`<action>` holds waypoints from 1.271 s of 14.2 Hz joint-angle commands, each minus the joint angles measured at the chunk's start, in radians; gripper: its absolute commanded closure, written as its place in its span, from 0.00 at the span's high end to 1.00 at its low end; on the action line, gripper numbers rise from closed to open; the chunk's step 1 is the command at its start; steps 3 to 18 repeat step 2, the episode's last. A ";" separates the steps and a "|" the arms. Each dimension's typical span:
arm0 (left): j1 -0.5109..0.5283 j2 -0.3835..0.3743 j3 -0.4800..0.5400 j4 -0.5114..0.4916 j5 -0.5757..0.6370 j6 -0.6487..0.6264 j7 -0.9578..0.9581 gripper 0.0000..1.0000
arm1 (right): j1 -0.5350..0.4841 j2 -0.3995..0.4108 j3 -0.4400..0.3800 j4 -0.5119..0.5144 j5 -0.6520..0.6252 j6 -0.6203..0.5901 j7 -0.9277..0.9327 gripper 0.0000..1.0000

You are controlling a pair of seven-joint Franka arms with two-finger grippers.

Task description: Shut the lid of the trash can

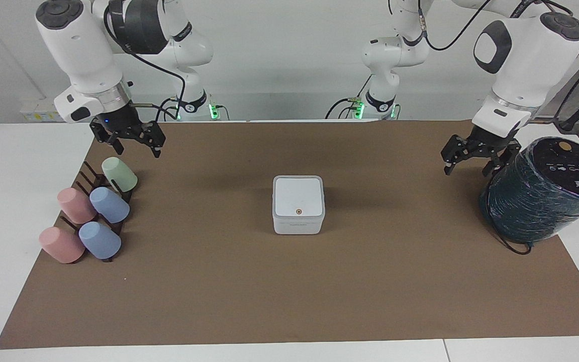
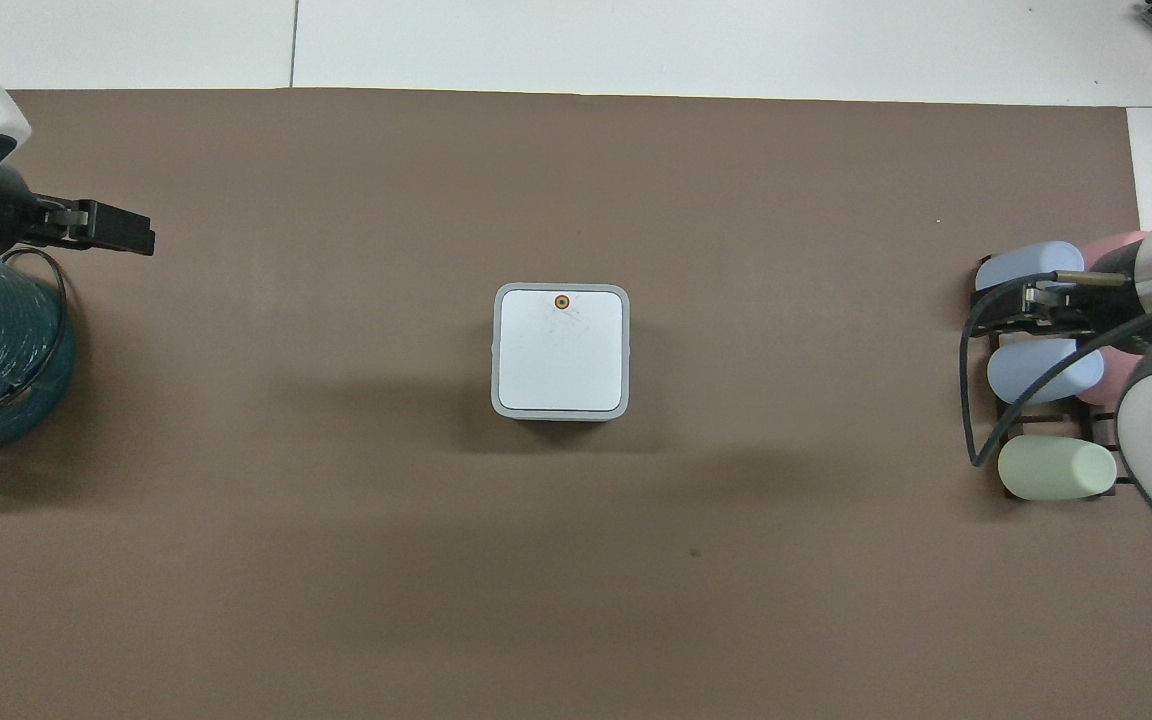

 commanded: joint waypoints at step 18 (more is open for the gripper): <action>-0.008 -0.036 0.006 -0.040 0.010 0.004 -0.010 1.00 | -0.009 -0.016 0.004 -0.011 0.007 -0.008 -0.019 1.00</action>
